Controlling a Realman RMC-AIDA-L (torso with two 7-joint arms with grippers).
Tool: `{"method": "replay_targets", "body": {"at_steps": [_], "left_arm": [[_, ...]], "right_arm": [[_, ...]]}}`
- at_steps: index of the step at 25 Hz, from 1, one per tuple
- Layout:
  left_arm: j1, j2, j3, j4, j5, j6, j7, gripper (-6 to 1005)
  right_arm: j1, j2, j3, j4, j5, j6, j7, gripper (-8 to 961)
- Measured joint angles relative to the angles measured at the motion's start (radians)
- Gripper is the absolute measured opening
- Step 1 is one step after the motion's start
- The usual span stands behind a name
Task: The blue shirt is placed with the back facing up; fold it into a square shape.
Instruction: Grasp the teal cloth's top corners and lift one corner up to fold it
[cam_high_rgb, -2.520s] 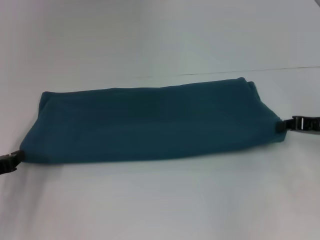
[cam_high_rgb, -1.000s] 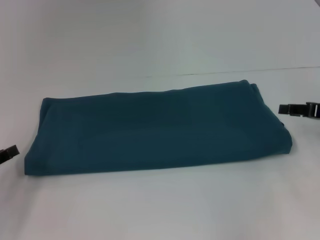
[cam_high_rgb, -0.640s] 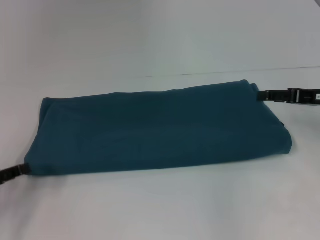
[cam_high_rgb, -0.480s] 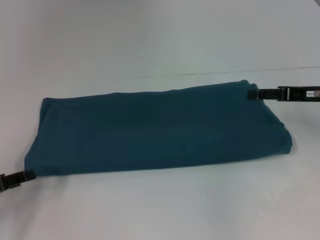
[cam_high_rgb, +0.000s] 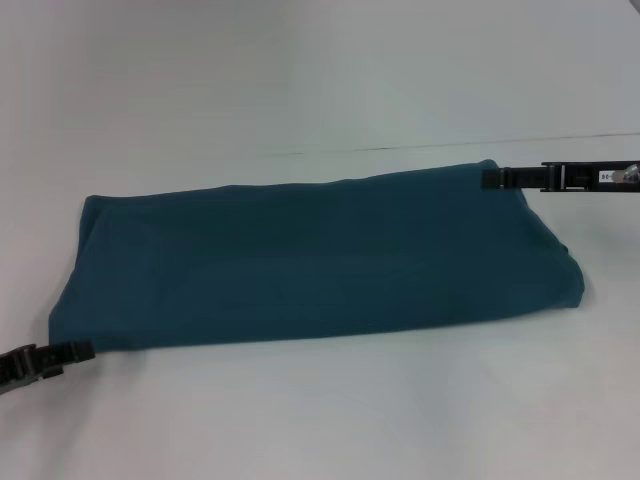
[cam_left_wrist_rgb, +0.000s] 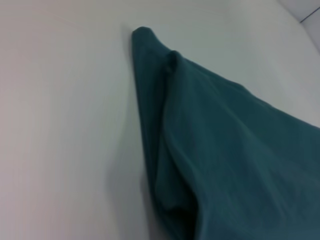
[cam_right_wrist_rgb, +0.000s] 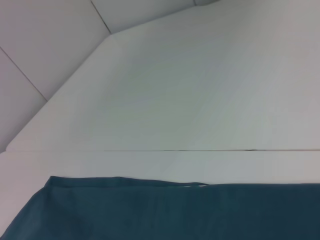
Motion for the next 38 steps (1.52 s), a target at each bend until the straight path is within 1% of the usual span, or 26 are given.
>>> {"method": "replay_targets", "body": {"at_steps": [3, 9, 16, 21, 32, 38], "left_arm": [[-0.016, 0.004, 0.002, -0.016, 0.023, -0.027, -0.01, 626], [-0.044, 0.008, 0.038, -0.046, 0.027, -0.1, -0.023, 627], [-0.072, 0.011, 0.052, -0.063, 0.028, -0.125, -0.025, 628], [-0.074, 0.016, 0.052, -0.064, 0.028, -0.128, -0.029, 628], [-0.085, 0.018, 0.052, -0.065, 0.028, -0.151, -0.039, 616], [-0.087, 0.018, 0.077, -0.068, 0.028, -0.149, -0.035, 598]], "right_arm": [[0.001, 0.0, 0.0, 0.0, 0.0, -0.003, -0.001, 857], [0.001, 0.0, 0.0, 0.004, 0.001, -0.001, -0.003, 856], [-0.002, 0.0, 0.002, 0.001, 0.002, -0.001, 0.001, 856], [-0.003, 0.0, 0.003, 0.0, 0.002, 0.002, 0.002, 856], [0.001, 0.0, 0.001, 0.003, 0.002, 0.006, -0.002, 849], [-0.001, 0.0, 0.0, 0.005, 0.002, 0.01, -0.003, 846]]}}
